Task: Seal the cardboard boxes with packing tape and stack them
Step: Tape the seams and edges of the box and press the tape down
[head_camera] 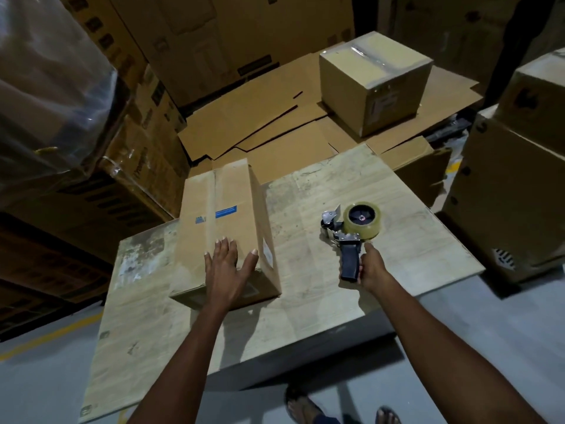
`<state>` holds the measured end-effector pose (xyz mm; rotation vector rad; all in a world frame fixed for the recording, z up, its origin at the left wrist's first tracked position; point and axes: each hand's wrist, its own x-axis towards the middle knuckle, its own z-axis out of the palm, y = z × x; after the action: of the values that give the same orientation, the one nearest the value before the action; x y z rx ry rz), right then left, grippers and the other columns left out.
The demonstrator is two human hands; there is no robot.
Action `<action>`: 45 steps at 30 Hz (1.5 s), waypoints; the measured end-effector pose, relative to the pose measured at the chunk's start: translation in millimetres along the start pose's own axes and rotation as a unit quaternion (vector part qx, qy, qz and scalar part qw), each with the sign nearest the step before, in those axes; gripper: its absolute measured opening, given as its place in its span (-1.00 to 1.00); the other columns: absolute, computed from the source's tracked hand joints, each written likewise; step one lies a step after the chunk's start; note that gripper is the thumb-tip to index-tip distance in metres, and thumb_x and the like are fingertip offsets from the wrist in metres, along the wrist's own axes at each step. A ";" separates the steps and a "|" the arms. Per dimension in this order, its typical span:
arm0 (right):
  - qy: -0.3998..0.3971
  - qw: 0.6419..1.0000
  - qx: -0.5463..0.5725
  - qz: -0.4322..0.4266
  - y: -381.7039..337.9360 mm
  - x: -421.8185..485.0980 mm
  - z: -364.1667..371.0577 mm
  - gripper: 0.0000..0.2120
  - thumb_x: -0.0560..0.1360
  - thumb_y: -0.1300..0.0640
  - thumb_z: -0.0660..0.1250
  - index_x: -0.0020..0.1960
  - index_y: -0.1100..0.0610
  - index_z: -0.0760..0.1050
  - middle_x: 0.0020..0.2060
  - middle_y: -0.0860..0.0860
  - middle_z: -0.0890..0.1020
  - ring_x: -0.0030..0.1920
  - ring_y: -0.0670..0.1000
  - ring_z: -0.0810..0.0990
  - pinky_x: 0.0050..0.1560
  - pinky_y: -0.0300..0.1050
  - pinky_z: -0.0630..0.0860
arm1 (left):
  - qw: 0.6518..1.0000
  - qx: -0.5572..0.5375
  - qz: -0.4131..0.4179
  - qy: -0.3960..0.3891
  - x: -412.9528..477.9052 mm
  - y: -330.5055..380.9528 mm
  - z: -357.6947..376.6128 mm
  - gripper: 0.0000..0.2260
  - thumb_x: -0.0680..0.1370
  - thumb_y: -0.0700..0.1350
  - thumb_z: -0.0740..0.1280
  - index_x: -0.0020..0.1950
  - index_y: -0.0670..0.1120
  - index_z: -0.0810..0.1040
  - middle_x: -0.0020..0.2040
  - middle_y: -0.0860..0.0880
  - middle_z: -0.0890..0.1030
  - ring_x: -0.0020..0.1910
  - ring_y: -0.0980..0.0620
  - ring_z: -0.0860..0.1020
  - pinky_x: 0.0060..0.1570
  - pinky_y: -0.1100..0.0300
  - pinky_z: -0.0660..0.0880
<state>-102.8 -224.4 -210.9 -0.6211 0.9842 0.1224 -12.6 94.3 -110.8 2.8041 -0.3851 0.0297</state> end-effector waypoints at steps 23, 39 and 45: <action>-0.204 0.971 0.095 0.084 -7.2 -15.8 -1.1 -0.52 0.48 -0.09 0.21 0.06 0.34 0.52 -0.22 0.09 0.47 -0.42 0.04 0.47 -0.42 -0.12 0.47 | 0.999 0.008 0.016 -0.039 -1.7 -3.1 -8.7 0.00 0.35 0.54 0.04 0.62 -0.06 0.27 0.65 0.00 0.15 0.63 0.08 0.09 0.59 0.04 -0.08; -0.250 0.952 -0.174 -0.018 -51.4 -129.6 74.4 -0.51 0.47 -0.23 0.19 -0.10 0.24 0.49 -0.32 0.06 0.44 -0.42 0.03 0.38 -0.39 -0.11 0.35 | 0.997 -0.056 0.016 0.042 -32.1 10.4 -30.3 -0.58 0.58 0.24 0.22 -0.21 -0.08 0.56 -0.15 -0.05 0.64 -0.07 -0.11 0.62 -0.13 0.08 0.48; -0.267 0.928 -0.261 -0.005 -53.0 -165.1 118.5 -0.40 0.55 -0.25 0.10 -0.05 0.31 0.54 -0.34 0.07 0.46 -0.45 0.02 0.39 -0.45 -0.16 0.36 | 0.915 -0.397 -0.066 0.030 -36.0 33.6 -59.6 -0.49 0.59 -0.19 0.43 0.53 -0.11 0.43 0.48 0.00 0.46 0.35 0.01 0.52 0.28 0.10 0.52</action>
<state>-88.2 -174.6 -7.4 -1.0132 0.4075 0.5305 -55.0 91.2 -46.2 2.0066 -0.1386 -0.0597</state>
